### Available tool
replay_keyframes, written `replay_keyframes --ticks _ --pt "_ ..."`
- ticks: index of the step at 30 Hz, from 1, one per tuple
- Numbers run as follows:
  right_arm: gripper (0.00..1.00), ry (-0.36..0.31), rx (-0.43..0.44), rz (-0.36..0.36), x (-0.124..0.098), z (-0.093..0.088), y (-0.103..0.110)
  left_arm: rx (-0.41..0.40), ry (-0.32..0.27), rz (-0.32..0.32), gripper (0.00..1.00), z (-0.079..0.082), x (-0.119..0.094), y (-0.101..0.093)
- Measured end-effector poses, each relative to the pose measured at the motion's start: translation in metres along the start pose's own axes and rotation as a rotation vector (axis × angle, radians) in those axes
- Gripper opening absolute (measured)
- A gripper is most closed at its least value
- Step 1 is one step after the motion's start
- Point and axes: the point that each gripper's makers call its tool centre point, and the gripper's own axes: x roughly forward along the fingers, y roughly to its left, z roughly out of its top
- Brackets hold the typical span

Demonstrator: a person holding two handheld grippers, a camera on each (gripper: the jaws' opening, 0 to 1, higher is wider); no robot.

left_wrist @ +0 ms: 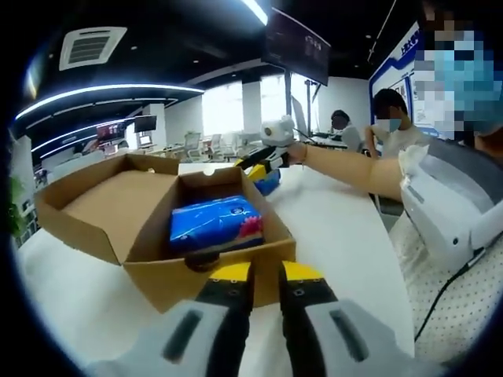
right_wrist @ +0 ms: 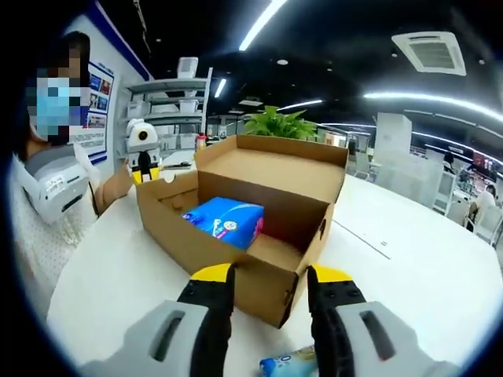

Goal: Operate the shoe box by opening the lid, removing the specified soft item, and placing it in the target area until the item is outside and the box remains undamaged.

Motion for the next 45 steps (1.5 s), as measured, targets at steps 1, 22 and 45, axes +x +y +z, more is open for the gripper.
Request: replay_keyframes --ticks 1,22,45 --pt "0.37 0.021 -0.001 -0.008 -0.001 0.000 -0.001 0.002 -0.002 -0.001 0.13 0.000 0.000 -0.001" --pt "0.46 0.084 -0.035 -0.077 0.025 0.098 0.024 0.056 0.030 0.002 0.15 -0.007 0.007 -0.005" --pt "0.76 0.396 0.096 -0.038 0.112 0.082 0.071 0.052 0.025 -0.004 0.16 -0.007 0.006 -0.004"
